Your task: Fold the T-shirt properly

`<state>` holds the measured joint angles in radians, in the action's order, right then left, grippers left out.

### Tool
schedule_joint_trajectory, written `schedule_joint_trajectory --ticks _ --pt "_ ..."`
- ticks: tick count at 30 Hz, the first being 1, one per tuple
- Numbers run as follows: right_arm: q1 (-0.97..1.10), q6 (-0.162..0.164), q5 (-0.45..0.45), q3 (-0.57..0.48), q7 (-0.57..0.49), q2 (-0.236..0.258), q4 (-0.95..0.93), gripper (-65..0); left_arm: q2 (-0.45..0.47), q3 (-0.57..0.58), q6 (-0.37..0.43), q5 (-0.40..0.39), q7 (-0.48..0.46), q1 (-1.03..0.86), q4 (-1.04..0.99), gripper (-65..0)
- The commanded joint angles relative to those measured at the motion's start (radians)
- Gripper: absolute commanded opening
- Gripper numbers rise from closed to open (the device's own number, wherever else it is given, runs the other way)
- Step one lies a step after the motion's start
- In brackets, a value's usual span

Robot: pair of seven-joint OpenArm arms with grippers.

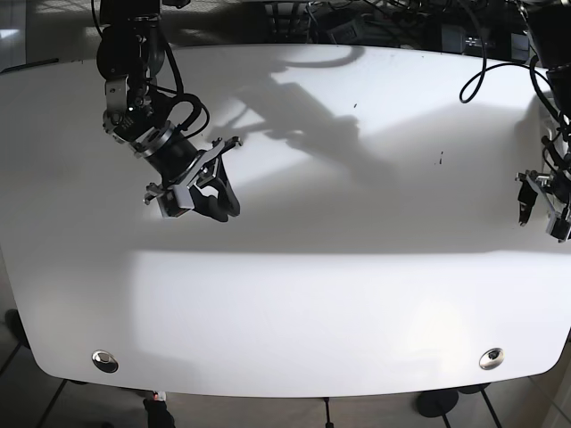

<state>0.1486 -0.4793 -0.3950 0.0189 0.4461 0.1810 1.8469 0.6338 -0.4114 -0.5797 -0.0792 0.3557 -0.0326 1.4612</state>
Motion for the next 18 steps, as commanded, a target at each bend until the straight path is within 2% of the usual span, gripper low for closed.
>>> schedule_joint_trajectory --ticks 1,4,6,9,11,12,15,18 --pt "-0.011 -0.006 0.005 0.029 -0.031 0.004 0.021 -53.6 -0.044 0.044 0.011 0.000 0.007 0.017 0.075 -16.4" --pt "-0.010 0.023 0.109 0.072 -0.034 0.002 0.021 -53.6 -0.157 0.168 0.080 0.002 0.007 0.066 0.155 -16.4" --pt "0.009 0.026 0.192 0.128 -0.039 0.001 0.015 -53.7 -0.236 0.265 0.177 0.003 0.003 0.073 0.194 -16.4" --pt "0.015 0.027 0.256 0.152 -0.050 0.001 0.015 -53.7 -0.311 0.375 0.272 0.023 -0.039 0.072 0.227 -16.4" --pt "0.036 0.040 0.295 0.194 -0.138 0.001 0.012 -53.4 -0.386 0.406 0.324 0.101 -0.117 0.024 0.241 -16.5" --pt "0.055 0.040 0.322 0.209 -0.200 -0.001 0.010 -53.4 -0.443 0.406 0.352 0.157 -0.188 -0.020 0.246 -16.5" --pt "0.093 0.040 0.360 0.232 -0.310 -0.002 -0.014 -53.3 -0.527 0.403 0.429 0.267 -0.352 -0.142 0.249 -16.5" --pt "0.159 0.040 0.362 0.295 -0.427 -0.045 -0.049 -53.3 -0.541 0.403 0.507 0.276 -0.450 -0.318 0.309 -16.5"
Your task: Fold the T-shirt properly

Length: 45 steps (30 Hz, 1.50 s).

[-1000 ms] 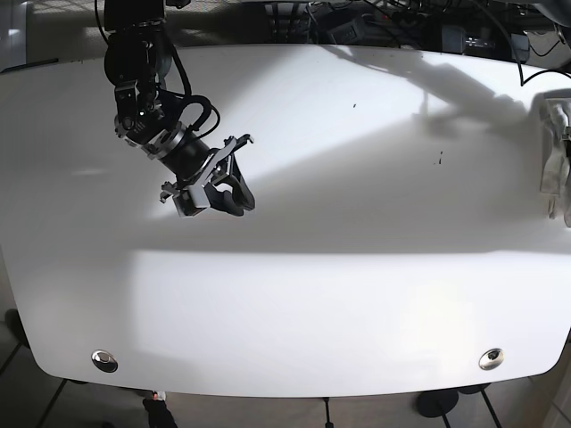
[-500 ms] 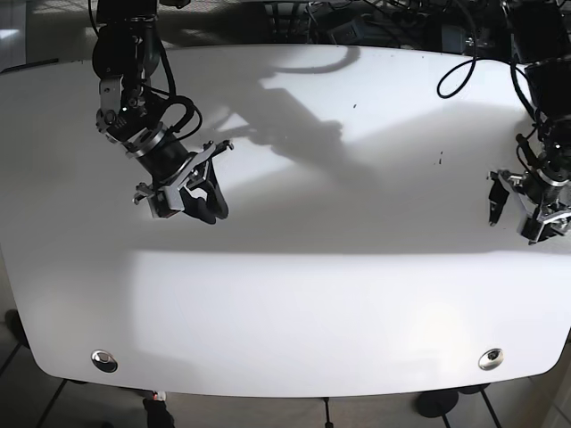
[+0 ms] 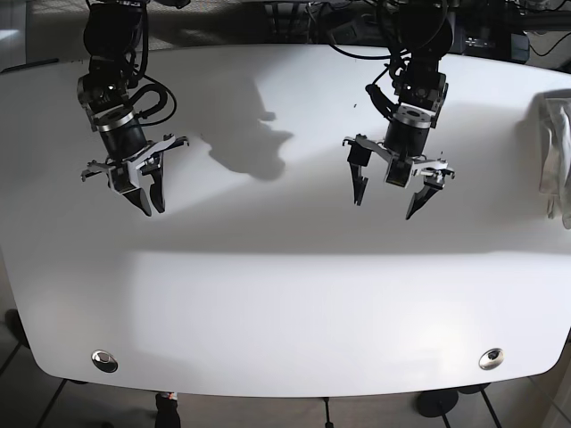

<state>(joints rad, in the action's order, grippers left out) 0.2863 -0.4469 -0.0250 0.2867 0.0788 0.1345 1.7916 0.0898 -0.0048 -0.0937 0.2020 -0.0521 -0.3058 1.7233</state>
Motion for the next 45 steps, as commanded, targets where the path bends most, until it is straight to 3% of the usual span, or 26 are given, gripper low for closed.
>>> schedule_joint_trajectory --ticks 1,7,9,11,14,17,19,22,25,29,34,39,44,45 --pt "0.044 0.006 -0.008 0.039 -0.103 -0.012 -0.005 -53.3 0.001 -0.004 0.039 -0.005 -0.056 -0.099 0.071 -16.5" --pt "0.304 0.006 -0.020 0.044 -0.360 -0.023 -0.049 -53.7 -0.083 -0.004 0.084 -0.008 -0.067 -0.464 0.244 -16.5" --pt "0.403 0.006 -0.074 0.042 -0.423 -0.031 -0.052 -53.9 -0.120 -0.004 0.084 -0.008 -0.068 -0.600 0.269 -16.7" --pt "0.488 0.001 -0.160 0.046 -0.445 -0.031 -0.052 -53.9 -0.129 -0.004 0.084 -0.012 -0.068 -0.683 0.268 -21.1" --pt "0.634 -0.002 -0.249 0.044 -0.448 -0.006 -0.057 -54.1 -0.123 -0.011 0.082 -0.134 -0.068 -0.824 0.266 -28.9" --pt "0.784 -0.003 -0.266 0.038 -0.521 -0.006 -0.111 -54.1 -0.077 -0.071 0.084 -0.267 -0.062 -0.941 0.258 -28.9" --pt "0.841 -0.003 -0.263 -0.008 -0.575 0.001 -0.161 -54.1 -0.075 -0.103 0.084 -0.296 -0.062 -0.976 0.223 -29.0" --pt "0.893 0.006 -0.263 -0.119 -0.696 0.066 -0.312 -54.1 -0.074 -0.125 0.084 -0.295 -0.061 -0.982 0.102 -29.0" --pt "0.864 0.007 -0.261 -0.211 -0.782 0.096 -0.530 -54.1 -0.072 -0.117 0.084 -0.295 -0.067 -0.961 -0.092 -29.0" --pt "0.735 0.007 -0.261 -0.289 -0.830 0.100 -0.806 -54.1 -0.072 -0.117 0.084 -0.296 -0.067 -0.821 -0.343 -29.0" --pt "0.463 0.007 -0.261 -0.386 -0.853 0.093 -1.222 -54.1 -0.068 -0.117 0.084 -0.295 -0.067 -0.542 -0.745 -29.0" --pt "0.253 0.007 -0.263 -0.429 -0.848 0.055 -1.467 -54.1 -0.051 -0.117 0.084 -0.295 -0.067 -0.300 -1.089 -29.0" --pt "0.089 0.010 -0.261 -0.449 -0.845 0.047 -1.651 -53.4 -0.029 -0.117 0.085 -0.295 -0.067 -0.053 -1.396 -28.9" --pt "0.067 0.026 -0.261 -0.465 -0.845 0.047 -1.673 -53.4 -0.026 -0.117 0.085 -0.295 -0.065 -0.008 -1.443 -28.9"
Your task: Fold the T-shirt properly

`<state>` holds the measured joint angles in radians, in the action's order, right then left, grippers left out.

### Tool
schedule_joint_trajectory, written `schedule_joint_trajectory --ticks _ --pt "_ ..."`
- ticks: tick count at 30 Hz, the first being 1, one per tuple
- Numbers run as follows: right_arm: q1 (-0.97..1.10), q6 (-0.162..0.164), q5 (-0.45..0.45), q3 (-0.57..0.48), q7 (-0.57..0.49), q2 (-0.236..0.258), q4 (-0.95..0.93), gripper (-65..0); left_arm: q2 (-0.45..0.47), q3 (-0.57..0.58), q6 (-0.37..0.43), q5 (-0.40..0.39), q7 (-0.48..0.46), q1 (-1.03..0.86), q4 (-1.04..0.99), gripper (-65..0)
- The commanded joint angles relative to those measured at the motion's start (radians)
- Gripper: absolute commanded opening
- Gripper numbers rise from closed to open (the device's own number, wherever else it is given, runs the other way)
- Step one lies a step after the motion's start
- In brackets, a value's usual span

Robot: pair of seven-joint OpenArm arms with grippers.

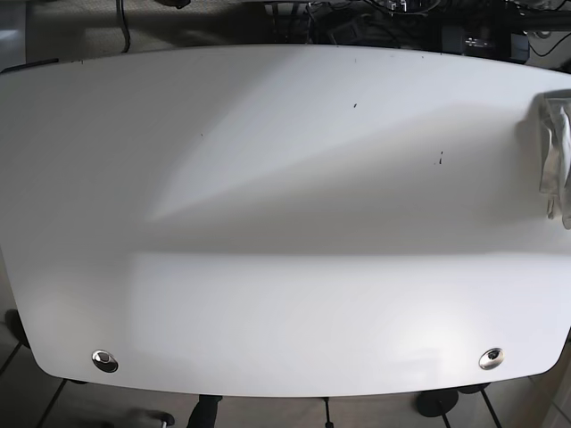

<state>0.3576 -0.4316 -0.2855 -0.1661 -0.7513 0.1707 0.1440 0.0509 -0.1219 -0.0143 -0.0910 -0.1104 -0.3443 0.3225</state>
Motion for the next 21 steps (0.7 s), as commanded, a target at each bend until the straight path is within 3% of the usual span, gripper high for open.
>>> schedule_joint_trajectory --ticks 1,4,7,13,21 --pt "-0.022 0.047 -0.001 -0.036 -0.012 0.011 -0.042 -53.4 0.014 0.000 0.006 -0.002 -0.005 0.072 -0.090 -28.9" --pt "-0.062 0.172 -0.001 -0.118 0.077 0.013 -0.050 -53.4 0.016 0.001 0.006 -0.002 -0.004 0.155 -0.193 -28.9" --pt "-0.093 0.218 -0.002 -0.140 0.125 0.013 -0.050 -53.4 0.016 0.021 0.006 0.013 -0.002 0.198 -0.225 -28.9" --pt "-0.131 0.218 -0.002 -0.140 0.189 -0.013 -0.027 -53.4 0.008 0.061 0.006 0.035 -0.007 0.212 -0.222 -29.0" --pt "-0.147 0.218 -0.002 -0.140 0.189 -0.023 -0.028 -53.4 -0.023 0.066 0.004 0.041 -0.002 0.205 -0.231 -29.0"
